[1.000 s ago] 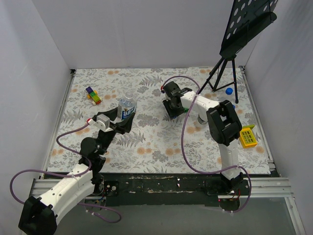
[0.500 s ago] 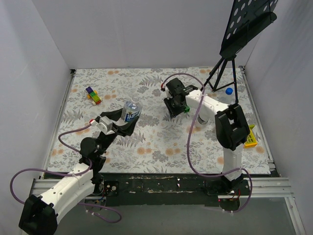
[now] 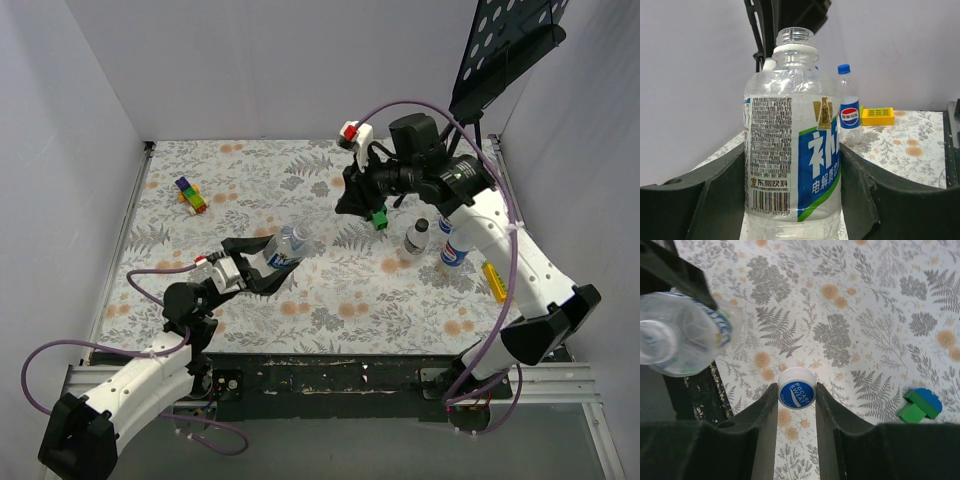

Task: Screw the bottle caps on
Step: Screw the bottle cap onto the plastic bottle.

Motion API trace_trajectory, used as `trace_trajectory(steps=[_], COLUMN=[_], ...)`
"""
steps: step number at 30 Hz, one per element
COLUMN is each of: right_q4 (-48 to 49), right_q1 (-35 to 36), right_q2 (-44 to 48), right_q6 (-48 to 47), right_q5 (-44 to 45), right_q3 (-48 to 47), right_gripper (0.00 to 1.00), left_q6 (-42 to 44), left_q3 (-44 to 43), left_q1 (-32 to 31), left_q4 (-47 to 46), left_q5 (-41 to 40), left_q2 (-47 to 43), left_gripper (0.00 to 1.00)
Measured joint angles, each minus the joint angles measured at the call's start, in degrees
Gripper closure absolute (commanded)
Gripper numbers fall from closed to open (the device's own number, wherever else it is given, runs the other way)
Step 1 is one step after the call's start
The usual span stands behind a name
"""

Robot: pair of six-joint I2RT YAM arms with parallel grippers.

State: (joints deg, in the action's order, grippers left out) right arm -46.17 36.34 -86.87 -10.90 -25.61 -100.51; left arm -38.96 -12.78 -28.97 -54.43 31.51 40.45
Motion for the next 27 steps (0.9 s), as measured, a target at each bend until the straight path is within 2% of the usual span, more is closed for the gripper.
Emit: trace_trajectory(steps=[10,19,27], right_q4=[-5.38,-8.72,-10.40], right_q1=[6.10,12.57,14.49], right_q2=[4.11,3.45,1.79], right_q6=[-5.99,-8.98,-10.34], right_q5=[-7.37,-7.08,-5.42], right_q3=[-4.98,-5.95,-6.64], right_gripper=[0.80,0.80,0.80], left_q6=[1.51,1.68,1.57], left_q3=[-0.31,-0.42,-0.48], left_q1=[0.00,0.00,0.02], left_q4=[3.08,3.89,4.31], left_q5=[5.97,8.20,9.05], left_q2=[1.49,1.64,1.79], left_gripper=[1.00,1.00,1.00])
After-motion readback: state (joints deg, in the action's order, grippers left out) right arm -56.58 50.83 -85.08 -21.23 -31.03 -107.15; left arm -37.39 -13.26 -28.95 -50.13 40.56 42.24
